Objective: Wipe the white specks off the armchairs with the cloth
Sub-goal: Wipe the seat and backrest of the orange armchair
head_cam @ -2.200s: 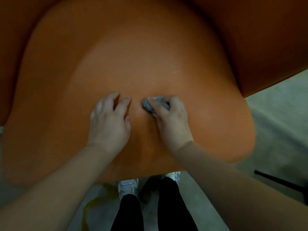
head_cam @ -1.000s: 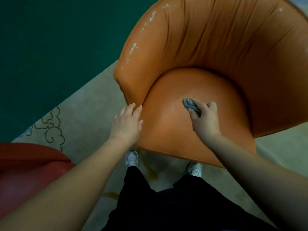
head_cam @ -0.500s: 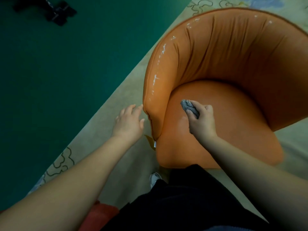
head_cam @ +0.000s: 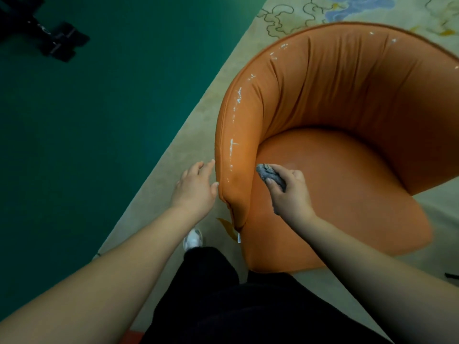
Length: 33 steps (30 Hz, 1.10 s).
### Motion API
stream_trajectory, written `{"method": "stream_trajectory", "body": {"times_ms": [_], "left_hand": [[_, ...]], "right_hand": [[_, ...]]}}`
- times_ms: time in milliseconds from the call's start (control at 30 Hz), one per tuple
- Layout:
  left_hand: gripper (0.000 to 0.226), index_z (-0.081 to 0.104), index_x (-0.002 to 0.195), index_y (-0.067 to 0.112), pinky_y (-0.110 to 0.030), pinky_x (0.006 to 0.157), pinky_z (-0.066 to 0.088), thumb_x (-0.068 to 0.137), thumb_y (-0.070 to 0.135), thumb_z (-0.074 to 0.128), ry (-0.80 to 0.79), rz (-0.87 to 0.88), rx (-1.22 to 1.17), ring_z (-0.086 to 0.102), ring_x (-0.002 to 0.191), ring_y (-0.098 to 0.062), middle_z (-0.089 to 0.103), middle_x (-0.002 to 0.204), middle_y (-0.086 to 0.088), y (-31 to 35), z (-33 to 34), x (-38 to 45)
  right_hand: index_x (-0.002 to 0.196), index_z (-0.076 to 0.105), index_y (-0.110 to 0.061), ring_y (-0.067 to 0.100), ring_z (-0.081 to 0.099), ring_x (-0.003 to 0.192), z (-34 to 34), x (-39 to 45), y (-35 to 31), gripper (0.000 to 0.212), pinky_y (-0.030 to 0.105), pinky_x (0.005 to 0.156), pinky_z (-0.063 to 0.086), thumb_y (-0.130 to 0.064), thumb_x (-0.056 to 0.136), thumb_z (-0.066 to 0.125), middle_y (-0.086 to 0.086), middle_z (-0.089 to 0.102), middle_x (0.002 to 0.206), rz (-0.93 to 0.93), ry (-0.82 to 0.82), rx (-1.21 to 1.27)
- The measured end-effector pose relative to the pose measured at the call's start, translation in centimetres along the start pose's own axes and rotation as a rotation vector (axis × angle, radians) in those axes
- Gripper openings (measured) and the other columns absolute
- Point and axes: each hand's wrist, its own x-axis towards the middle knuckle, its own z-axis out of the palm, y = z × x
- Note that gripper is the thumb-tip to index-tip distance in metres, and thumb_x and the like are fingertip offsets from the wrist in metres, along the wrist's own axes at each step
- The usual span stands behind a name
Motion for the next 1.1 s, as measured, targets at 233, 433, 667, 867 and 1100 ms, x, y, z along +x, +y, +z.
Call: {"method": "stream_trajectory", "body": {"times_ms": [233,433,667,867,1100], "left_hand": [[0.082,0.005,0.154,0.018,-0.039,0.113,0.027,0.093,0.037,0.056,-0.16,0.093,-0.121,0.029,0.14,-0.026,0.025,0.156,-0.008,-0.3,-1.1,8.0],[0.103,-0.001,0.154,0.013,-0.037,0.11,0.03,0.085,0.045,0.068,-0.323,0.271,-0.056,0.029,0.14,-0.025,0.021,0.156,-0.009,-1.6,-2.2,12.7],[0.104,-0.003,0.153,0.012,-0.035,0.105,0.035,0.084,0.039,0.071,-0.362,0.354,-0.082,0.039,0.133,-0.027,0.023,0.152,-0.011,-2.4,-1.8,13.5],[0.112,-0.004,0.153,0.018,-0.036,0.105,0.037,0.078,0.034,0.077,-0.35,0.336,-0.186,0.041,0.131,-0.027,0.025,0.153,-0.009,-2.5,-1.8,13.7],[0.125,-0.013,0.152,0.018,-0.035,0.11,0.029,0.072,0.03,0.083,-0.412,0.305,-0.207,0.03,0.139,-0.026,0.022,0.155,-0.01,-1.6,-1.9,14.8]], "right_hand": [[0.127,0.052,-0.039,0.029,0.062,0.089,3.3,2.0,-0.6,0.035,0.05,0.081,0.055,-0.027,0.094,0.058,0.001,0.059,0.109,0.193,0.139,0.037],[0.124,0.059,-0.036,0.015,0.059,0.091,8.7,1.6,-2.2,0.038,0.035,0.088,0.051,-0.02,0.09,0.062,-0.003,0.063,0.114,0.31,0.347,0.086],[0.13,0.057,-0.038,0.014,0.05,0.114,13.3,0.6,-3.2,0.047,0.028,0.104,0.038,-0.014,0.09,0.062,-0.008,0.053,0.117,0.371,0.431,0.083],[0.126,0.061,-0.034,0.004,0.049,0.105,13.7,1.4,-3.9,0.037,0.012,0.092,0.031,-0.022,0.091,0.063,-0.01,0.051,0.113,0.418,0.505,0.131],[0.12,0.065,-0.027,-0.006,0.05,0.094,14.5,0.4,-3.5,0.04,0.0,0.086,0.032,-0.007,0.086,0.068,-0.007,0.053,0.101,0.253,0.658,0.14]]}}
